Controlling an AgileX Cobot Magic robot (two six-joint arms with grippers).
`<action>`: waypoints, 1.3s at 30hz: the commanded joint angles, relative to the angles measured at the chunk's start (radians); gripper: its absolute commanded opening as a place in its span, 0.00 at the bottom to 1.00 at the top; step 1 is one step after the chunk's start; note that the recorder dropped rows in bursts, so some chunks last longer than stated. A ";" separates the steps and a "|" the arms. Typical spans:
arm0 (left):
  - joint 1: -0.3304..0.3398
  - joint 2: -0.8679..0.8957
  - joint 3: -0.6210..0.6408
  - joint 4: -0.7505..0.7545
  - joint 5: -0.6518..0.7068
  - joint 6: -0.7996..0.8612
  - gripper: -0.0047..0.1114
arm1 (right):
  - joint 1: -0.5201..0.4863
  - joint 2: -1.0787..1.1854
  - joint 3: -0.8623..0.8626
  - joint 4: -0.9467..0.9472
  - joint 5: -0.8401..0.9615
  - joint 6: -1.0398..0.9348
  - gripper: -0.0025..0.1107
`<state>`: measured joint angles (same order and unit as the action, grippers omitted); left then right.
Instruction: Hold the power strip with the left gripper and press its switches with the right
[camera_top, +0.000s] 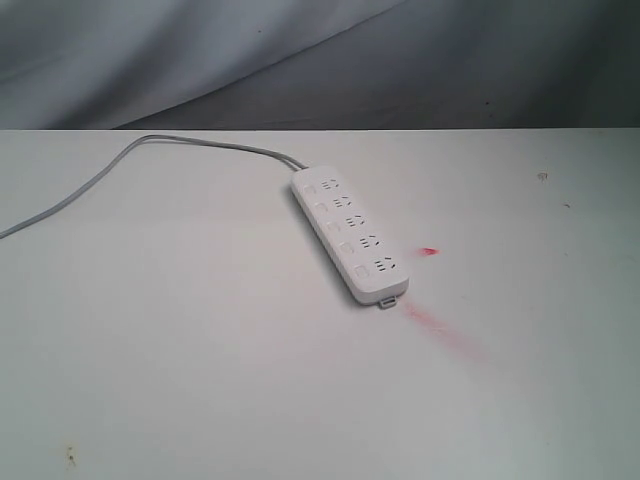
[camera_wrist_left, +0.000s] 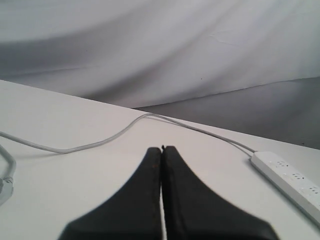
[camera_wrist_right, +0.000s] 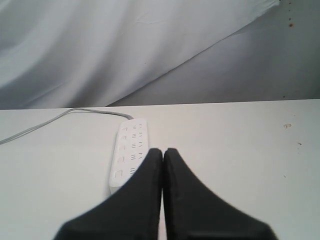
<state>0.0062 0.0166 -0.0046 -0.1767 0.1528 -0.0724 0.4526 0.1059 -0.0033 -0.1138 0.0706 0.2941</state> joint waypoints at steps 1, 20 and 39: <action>-0.006 -0.017 0.005 0.007 0.004 -0.013 0.04 | 0.006 -0.005 0.003 -0.009 -0.001 -0.001 0.02; -0.006 -0.017 0.005 0.007 0.002 0.024 0.04 | 0.006 -0.005 0.003 -0.009 -0.001 -0.001 0.02; -0.006 -0.017 0.005 0.007 0.002 0.024 0.04 | -0.003 -0.026 0.003 -0.009 -0.001 -0.001 0.02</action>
<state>0.0062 0.0047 -0.0046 -0.1704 0.1569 -0.0514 0.4526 0.1016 -0.0033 -0.1138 0.0724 0.2941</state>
